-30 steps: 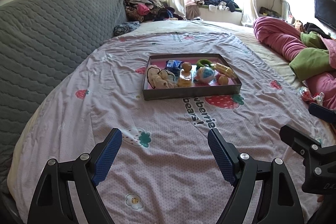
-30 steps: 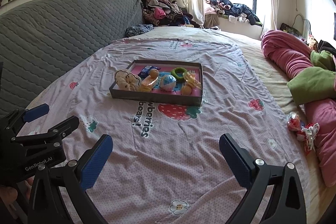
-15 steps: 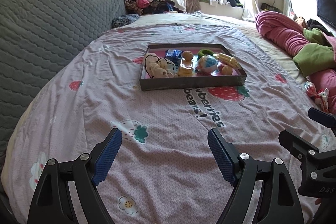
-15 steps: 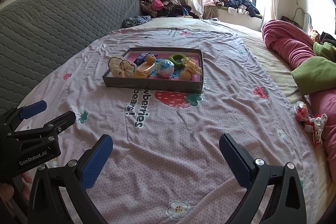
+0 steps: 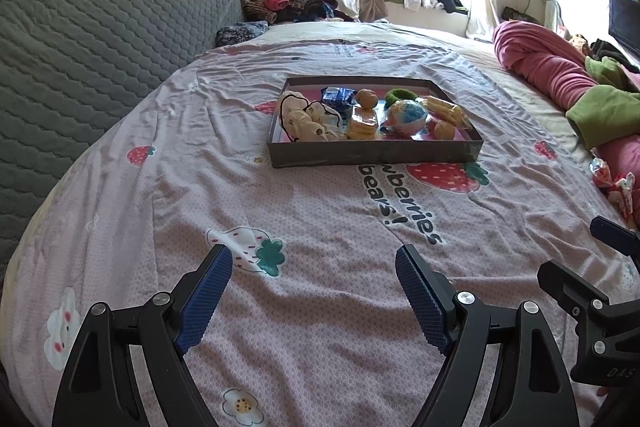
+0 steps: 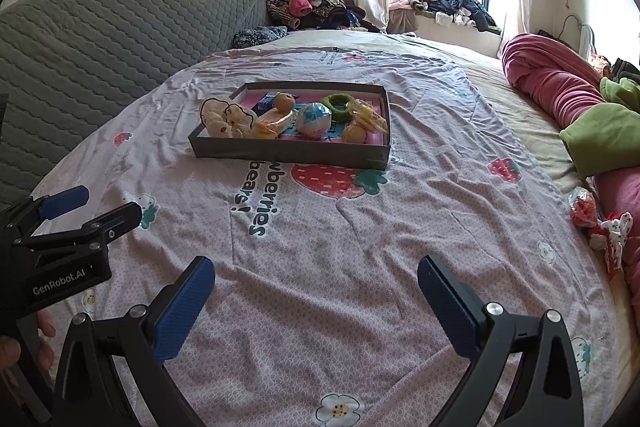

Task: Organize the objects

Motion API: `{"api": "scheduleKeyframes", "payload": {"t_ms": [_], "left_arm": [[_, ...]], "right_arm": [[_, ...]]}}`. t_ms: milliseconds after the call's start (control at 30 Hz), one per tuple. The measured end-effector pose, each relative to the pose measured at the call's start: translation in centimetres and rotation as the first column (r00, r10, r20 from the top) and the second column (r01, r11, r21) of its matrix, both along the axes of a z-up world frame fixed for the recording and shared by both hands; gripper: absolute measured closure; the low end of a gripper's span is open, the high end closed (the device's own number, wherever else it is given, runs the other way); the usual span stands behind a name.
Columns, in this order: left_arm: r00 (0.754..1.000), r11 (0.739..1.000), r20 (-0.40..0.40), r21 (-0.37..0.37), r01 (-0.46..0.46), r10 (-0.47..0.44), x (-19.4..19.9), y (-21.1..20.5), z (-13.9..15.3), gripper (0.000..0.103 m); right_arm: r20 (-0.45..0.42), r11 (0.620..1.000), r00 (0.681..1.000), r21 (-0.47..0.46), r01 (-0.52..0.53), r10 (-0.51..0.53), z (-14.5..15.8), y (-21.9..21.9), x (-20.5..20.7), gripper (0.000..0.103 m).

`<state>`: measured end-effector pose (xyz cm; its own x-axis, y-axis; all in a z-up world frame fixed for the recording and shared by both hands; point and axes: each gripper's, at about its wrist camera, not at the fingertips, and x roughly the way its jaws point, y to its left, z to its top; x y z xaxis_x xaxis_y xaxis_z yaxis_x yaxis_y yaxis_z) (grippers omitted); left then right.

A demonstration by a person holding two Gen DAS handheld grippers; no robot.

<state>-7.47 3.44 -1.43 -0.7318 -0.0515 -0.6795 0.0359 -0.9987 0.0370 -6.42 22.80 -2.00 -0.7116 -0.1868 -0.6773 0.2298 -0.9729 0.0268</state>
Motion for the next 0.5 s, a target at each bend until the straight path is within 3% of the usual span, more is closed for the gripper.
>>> {"api": "scheduleKeyframes", "payload": {"t_ms": [500], "left_arm": [[1.0, 1.0, 0.007, 0.004, 0.002, -0.002, -0.1, 0.2, -2.0, 0.018]], "right_arm": [[0.035, 1.0, 0.999, 0.003, 0.009, -0.009, -2.3, 0.5, -0.5, 0.001]]}}
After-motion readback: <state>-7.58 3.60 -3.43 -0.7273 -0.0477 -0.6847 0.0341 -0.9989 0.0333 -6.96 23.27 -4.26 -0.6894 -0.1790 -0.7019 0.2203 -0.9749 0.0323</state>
